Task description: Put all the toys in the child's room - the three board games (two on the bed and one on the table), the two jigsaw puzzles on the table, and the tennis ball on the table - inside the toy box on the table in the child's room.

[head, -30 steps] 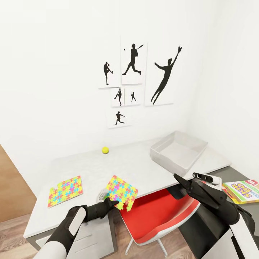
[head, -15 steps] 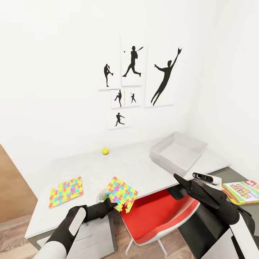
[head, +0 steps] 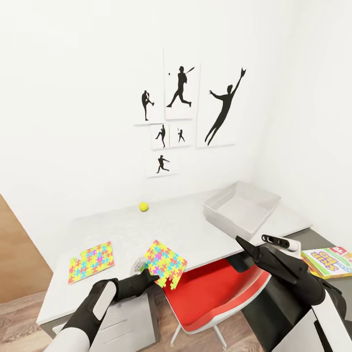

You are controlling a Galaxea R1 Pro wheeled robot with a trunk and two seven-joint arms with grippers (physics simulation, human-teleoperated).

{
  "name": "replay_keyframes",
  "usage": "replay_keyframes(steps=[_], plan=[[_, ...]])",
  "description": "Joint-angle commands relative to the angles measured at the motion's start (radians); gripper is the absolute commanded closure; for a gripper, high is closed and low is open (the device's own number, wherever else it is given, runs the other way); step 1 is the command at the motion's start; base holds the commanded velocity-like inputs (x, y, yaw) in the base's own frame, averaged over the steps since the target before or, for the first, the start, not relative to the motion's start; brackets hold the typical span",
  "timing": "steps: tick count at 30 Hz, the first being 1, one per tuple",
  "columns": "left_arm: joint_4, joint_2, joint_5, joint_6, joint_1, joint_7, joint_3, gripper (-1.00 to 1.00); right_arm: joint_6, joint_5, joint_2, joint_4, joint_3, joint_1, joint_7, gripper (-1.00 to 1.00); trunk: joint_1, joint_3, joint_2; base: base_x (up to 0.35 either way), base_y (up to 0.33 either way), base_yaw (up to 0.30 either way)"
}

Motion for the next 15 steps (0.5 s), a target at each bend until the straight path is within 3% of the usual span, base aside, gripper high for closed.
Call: replay_keyframes(steps=[1,11,15], plan=[[-0.002,0.0,-0.001,0.012,-0.001,-0.003,0.006,1.0,0.007,-0.004,0.0,0.0,0.0,-0.001,0.0,-1.0,-0.004,0.002,0.006,0.0,0.0,0.0],[-0.012,0.008,-0.001,0.067,-0.001,-0.003,0.008,1.0,0.007,-0.004,0.0,0.0,-0.002,-0.001,0.001,-1.0,-0.042,0.033,0.076,0.0,0.0,0.0],[-0.053,0.008,-0.001,0.121,-0.001,-0.003,0.006,1.0,0.007,-0.003,0.0,0.001,-0.003,-0.001,0.001,-1.0,-0.057,0.046,0.104,0.0,0.0,0.0]])
